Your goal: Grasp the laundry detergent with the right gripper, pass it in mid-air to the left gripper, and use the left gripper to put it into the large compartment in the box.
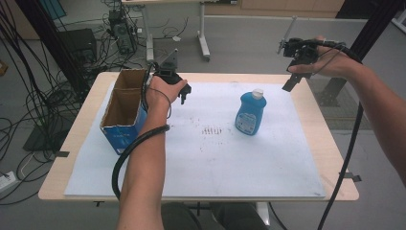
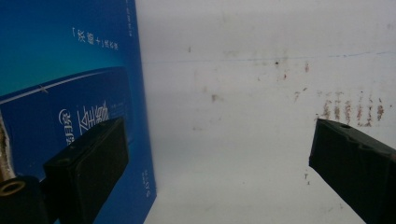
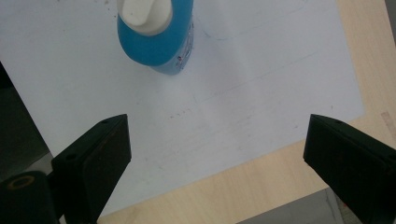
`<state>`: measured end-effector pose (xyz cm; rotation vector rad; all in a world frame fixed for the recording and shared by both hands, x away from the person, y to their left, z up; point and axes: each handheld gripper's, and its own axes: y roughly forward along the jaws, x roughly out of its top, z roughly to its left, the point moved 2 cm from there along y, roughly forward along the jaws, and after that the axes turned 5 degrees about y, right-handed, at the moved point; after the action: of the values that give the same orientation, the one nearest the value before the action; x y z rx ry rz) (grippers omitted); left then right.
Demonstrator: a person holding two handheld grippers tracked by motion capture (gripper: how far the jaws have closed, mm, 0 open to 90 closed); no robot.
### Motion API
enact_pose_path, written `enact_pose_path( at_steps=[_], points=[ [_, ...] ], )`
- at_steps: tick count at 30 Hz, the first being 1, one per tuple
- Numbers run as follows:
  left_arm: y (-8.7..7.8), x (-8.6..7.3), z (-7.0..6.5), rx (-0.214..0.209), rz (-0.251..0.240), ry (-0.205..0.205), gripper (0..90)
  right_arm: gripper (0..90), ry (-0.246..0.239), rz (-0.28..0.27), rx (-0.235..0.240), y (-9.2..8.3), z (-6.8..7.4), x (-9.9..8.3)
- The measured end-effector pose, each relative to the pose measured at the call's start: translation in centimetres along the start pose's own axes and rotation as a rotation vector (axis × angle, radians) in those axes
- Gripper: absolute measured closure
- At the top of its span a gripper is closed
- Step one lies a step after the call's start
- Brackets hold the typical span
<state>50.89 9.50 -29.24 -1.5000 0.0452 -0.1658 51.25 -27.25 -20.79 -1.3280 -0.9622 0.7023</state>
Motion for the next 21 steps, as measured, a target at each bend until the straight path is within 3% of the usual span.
enact_pose_path(
  at_steps=[21],
  points=[
    [-0.7, 0.1, -0.9, 0.005, -0.003, 0.021, 5.5, 5.3, 0.017, -0.045, 0.009, -0.2, 0.2, -1.8]
  ],
)
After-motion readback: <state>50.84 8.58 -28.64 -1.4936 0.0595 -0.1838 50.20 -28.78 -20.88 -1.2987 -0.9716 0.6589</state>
